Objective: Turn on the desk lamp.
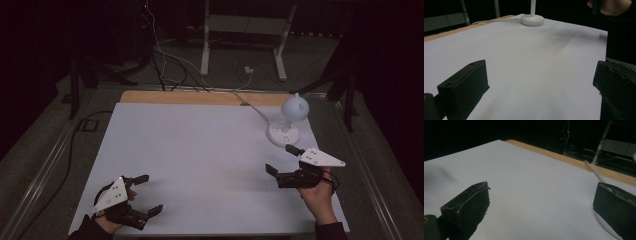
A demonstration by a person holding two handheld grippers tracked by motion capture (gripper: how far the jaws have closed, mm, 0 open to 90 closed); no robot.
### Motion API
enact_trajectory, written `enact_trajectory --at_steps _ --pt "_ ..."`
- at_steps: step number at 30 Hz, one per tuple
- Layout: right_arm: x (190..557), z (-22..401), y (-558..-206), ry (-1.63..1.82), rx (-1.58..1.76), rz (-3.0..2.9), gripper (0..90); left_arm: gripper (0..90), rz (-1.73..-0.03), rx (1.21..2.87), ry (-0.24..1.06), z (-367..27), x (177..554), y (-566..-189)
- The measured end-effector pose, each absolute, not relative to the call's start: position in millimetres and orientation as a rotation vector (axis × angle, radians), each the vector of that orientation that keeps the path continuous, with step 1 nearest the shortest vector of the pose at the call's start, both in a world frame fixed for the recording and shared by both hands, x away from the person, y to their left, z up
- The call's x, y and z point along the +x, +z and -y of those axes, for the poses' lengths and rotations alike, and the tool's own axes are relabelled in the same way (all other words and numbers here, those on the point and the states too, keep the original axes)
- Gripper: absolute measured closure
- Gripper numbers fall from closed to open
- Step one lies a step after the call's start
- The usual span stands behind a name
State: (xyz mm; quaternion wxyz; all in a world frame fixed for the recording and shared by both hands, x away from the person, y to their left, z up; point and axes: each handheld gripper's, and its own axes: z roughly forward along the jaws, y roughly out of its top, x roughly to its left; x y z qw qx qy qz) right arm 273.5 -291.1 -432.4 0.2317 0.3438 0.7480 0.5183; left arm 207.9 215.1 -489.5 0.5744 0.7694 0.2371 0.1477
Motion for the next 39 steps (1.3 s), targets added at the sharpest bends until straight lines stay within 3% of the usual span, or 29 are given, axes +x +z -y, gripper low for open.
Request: enact_trajectory --at_steps 39 --pt "328 350 -460 1.268 1.289 -1.866 0.0 0.4 -0.56 1.802 0.344 -215 208 -489"
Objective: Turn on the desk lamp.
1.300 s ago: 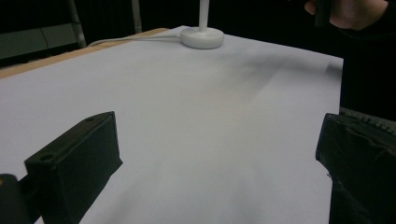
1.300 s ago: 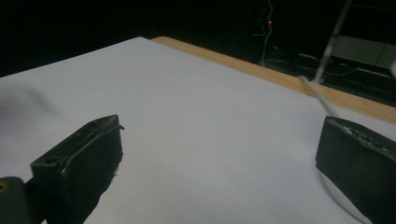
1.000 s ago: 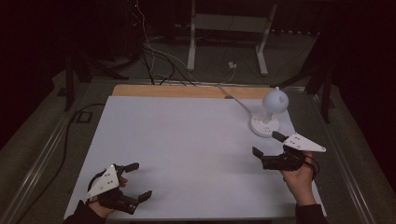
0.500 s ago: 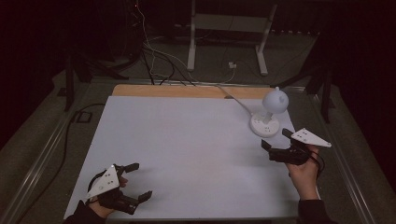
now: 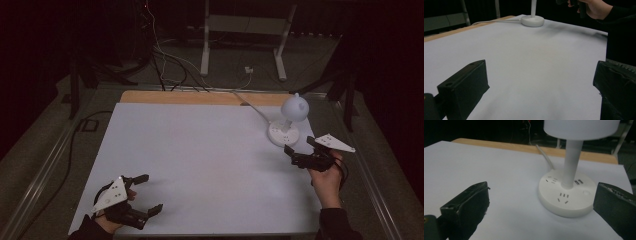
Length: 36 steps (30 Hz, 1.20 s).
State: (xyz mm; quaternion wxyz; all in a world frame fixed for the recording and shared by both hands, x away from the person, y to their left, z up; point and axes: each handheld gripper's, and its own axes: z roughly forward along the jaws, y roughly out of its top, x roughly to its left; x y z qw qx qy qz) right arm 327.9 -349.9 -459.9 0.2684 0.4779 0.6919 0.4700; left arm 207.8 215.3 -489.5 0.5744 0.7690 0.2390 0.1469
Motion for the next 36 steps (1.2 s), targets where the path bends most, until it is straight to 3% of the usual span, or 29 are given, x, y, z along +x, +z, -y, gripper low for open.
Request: enact_trajectory --at_steps 23,36 --pt "363 369 -472 1.185 1.482 -1.715 0.0 0.4 -0.567 1.802 0.345 -216 208 -490" --pt "374 367 -472 1.147 1.543 -1.675 25.9 0.4 -0.569 1.798 0.345 -216 209 -490"
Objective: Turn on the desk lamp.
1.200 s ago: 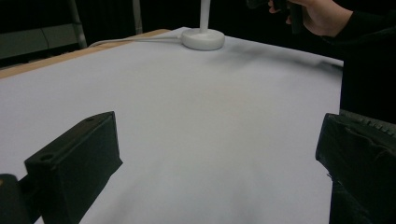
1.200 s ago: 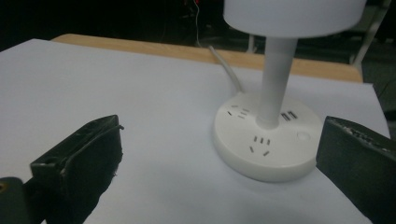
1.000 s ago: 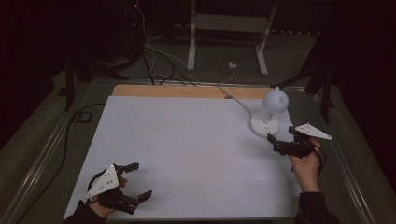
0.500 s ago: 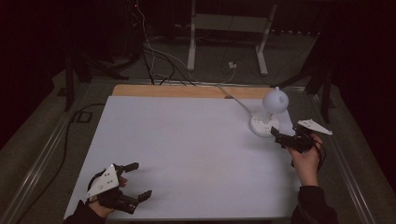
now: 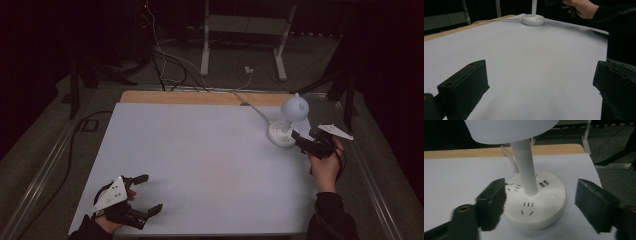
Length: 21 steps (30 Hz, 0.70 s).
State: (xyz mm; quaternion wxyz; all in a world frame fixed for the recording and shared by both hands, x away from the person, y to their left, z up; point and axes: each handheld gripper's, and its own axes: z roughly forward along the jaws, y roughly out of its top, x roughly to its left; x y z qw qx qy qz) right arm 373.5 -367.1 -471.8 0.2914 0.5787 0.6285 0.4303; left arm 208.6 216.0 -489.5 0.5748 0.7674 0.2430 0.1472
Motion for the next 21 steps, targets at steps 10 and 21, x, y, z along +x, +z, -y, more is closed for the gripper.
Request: enact_trajectory --at_steps 10,21 --pt "382 365 -475 1.112 1.641 -1.63 57.4 0.4 -0.569 1.8 0.344 -216 208 -490" --pt "393 365 -481 1.024 1.642 -1.645 75.8 0.4 -0.57 1.803 0.342 -216 209 -490"
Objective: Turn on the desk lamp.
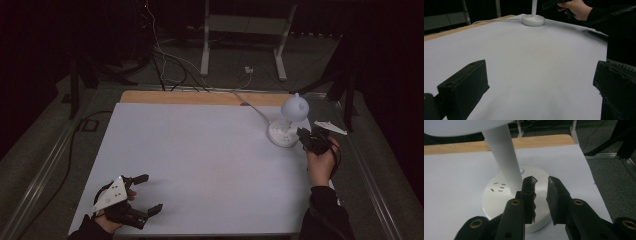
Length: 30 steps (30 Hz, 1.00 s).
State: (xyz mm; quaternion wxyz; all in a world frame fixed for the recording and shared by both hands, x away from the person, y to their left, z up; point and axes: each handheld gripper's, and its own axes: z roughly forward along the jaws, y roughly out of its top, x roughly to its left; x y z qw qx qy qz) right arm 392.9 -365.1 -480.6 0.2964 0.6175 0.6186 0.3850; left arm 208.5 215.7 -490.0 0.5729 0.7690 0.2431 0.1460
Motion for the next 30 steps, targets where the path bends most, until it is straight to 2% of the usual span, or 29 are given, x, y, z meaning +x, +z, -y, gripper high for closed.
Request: enact_trajectory --at_steps 11,30 --pt "402 364 -485 1.004 1.675 -1.656 88.9 0.4 -0.571 1.803 0.339 -215 209 -490" --pt "411 368 -506 1.026 1.702 -1.641 89.6 0.4 -0.577 1.801 0.331 -216 210 -491"
